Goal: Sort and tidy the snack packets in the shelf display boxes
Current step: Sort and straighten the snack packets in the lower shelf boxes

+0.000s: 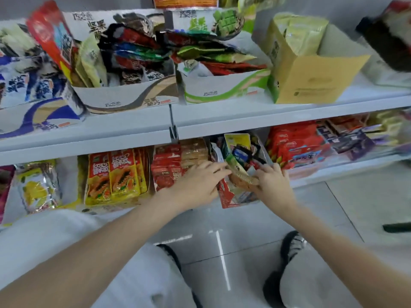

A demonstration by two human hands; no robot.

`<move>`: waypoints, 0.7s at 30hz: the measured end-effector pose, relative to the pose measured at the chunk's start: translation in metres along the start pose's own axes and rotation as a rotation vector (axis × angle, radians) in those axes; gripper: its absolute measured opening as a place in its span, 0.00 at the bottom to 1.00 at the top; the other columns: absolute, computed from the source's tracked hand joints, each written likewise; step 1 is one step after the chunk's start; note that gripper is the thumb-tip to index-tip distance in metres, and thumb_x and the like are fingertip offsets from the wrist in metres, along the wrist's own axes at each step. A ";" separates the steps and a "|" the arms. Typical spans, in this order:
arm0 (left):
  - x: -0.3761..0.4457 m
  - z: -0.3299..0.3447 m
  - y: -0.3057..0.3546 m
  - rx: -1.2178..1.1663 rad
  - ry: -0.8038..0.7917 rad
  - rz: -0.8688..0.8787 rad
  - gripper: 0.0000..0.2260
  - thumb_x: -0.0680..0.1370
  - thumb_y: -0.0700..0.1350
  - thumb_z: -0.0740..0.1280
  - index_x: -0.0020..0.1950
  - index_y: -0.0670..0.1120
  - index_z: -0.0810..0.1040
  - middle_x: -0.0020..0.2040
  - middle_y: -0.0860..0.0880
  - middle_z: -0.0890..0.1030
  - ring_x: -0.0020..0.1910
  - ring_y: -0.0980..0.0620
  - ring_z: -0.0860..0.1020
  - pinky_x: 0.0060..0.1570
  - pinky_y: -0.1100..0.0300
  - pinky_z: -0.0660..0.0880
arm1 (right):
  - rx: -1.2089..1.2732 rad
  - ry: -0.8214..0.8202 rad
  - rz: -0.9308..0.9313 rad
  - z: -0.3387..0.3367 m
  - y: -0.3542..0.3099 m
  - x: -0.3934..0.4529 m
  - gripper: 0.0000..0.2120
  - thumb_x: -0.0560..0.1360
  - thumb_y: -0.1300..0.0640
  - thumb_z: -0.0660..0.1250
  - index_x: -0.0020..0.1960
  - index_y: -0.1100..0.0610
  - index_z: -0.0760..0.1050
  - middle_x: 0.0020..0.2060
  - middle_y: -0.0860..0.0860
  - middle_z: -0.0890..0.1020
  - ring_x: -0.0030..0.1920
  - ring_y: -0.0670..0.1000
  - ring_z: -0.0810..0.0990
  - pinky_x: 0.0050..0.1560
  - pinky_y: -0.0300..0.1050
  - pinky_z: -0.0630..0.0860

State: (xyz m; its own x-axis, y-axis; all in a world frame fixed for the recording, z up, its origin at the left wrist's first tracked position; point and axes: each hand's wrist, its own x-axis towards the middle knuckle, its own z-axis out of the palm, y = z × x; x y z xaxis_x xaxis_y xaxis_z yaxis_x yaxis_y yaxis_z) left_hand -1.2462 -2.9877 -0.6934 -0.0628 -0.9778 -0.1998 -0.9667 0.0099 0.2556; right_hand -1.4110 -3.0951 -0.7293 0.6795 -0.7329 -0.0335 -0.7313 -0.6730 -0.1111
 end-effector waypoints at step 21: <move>-0.045 -0.001 -0.028 -0.338 0.169 -0.298 0.11 0.77 0.42 0.63 0.58 0.48 0.77 0.57 0.51 0.78 0.56 0.53 0.75 0.56 0.59 0.73 | 0.708 0.015 0.006 -0.065 -0.020 -0.001 0.09 0.73 0.62 0.67 0.53 0.58 0.79 0.46 0.52 0.83 0.46 0.53 0.80 0.49 0.43 0.75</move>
State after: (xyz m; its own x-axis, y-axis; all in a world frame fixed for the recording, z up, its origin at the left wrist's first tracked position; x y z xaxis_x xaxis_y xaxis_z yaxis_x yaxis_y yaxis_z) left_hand -1.2156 -2.9438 -0.6909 0.2728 -0.9484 -0.1615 -0.8002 -0.3169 0.5092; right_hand -1.4009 -3.0871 -0.6623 0.6711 -0.7410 -0.0228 -0.5171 -0.4459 -0.7306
